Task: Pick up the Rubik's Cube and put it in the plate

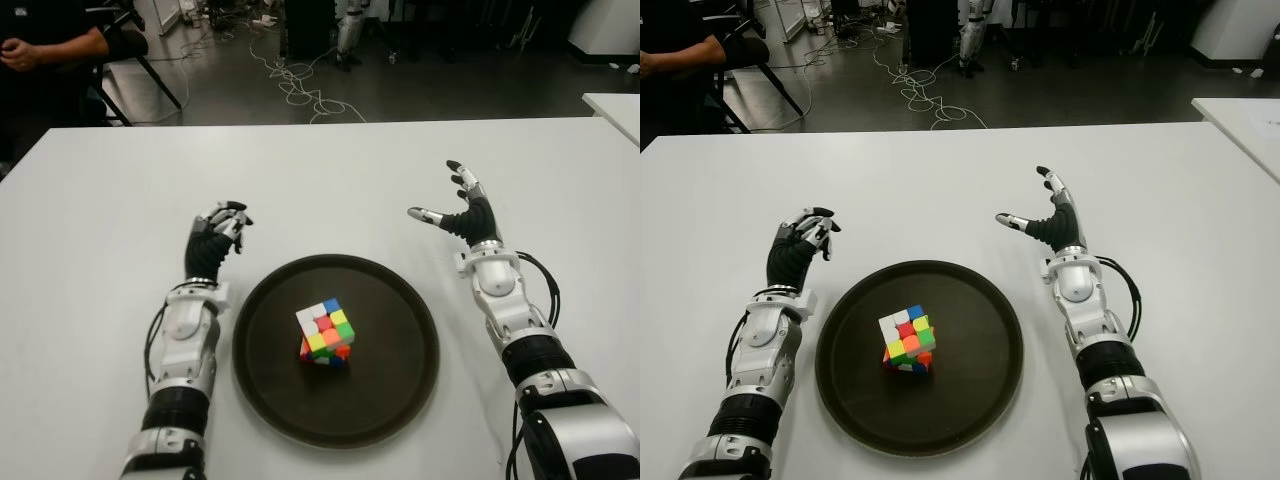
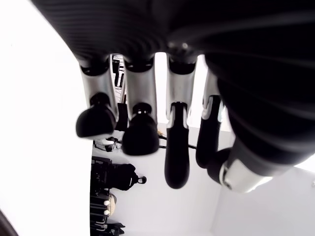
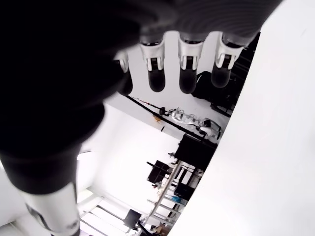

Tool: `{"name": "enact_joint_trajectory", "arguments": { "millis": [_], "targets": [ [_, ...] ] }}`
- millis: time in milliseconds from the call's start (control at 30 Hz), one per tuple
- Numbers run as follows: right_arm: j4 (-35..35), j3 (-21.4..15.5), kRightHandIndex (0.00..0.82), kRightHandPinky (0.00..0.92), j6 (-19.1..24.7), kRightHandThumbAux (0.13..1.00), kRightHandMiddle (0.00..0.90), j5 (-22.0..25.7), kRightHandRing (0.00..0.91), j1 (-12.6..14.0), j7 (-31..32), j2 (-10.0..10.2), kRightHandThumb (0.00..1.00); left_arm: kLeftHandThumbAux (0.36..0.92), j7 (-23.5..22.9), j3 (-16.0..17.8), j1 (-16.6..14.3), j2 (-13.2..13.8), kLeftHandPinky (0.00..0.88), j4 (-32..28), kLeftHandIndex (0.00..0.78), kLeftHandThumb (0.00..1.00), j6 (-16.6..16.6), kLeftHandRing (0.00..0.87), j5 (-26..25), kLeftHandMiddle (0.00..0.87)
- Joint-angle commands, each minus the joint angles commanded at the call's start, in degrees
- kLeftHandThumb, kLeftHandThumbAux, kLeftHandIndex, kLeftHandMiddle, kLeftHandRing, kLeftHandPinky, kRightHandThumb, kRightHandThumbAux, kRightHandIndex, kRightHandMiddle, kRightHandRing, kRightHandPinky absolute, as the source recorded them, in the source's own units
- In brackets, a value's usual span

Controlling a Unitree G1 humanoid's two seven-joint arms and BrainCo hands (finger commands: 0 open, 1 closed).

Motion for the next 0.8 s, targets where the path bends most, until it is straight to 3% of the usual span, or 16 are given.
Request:
{"name": "enact_joint_trajectory", "arguments": {
  "millis": [233,300,333,400,533,800],
  "targets": [
    [-0.32,0.21,0.064,0.041,0.75,0.779,0.111,-0.44,0.084,0.06,-0.71,0.03,0.0,0.68,1.35,-0.12,-0.16,0.53,0.464,-0.25,0.385,0.825,0.4,0.44,0.81,0.476],
    [-0.46,0.26,0.065,0.042,1.03,0.787,0.112,-0.49,0.084,0.08,-0.81,0.03,0.0,0.698,1.74,-0.18,-0.18,0.8,0.401,-0.18,0.395,0.744,0.44,0.362,1.15,0.345],
    [-0.52,0.28,0.064,0.044,1.14,0.789,0.112,-0.49,0.085,0.09,-0.84,0.04,0.0,0.669,1.87,-0.22,-0.19,0.91,0.371,-0.11,0.307,0.632,0.43,0.327,1.26,0.3],
    [-0.52,0.28,0.063,0.047,1.24,0.79,0.112,-0.44,0.086,0.12,-0.91,0.06,0.0,0.647,2.06,-0.31,-0.24,1.05,0.333,0.31,0.226,0.521,0.12,0.284,1.57,0.253],
    [-0.5,0.24,0.06,0.05,1.39,0.779,0.113,-0.37,0.087,0.09,-1.07,0.09,0.0,0.627,2.06,-0.33,-0.46,1.35,0.248,1.13,0.141,0.381,-0.7,0.206,1.94,0.182],
    [0.12,0.27,0.06,0.051,1.4,0.774,0.115,-0.43,0.09,-0.11,-1.34,0.05,0.0,0.603,2.29,-0.18,-0.92,1.39,0.113,2.42,0.081,0.253,-2.3,0.104,2.01,0.1]
  ]
}}
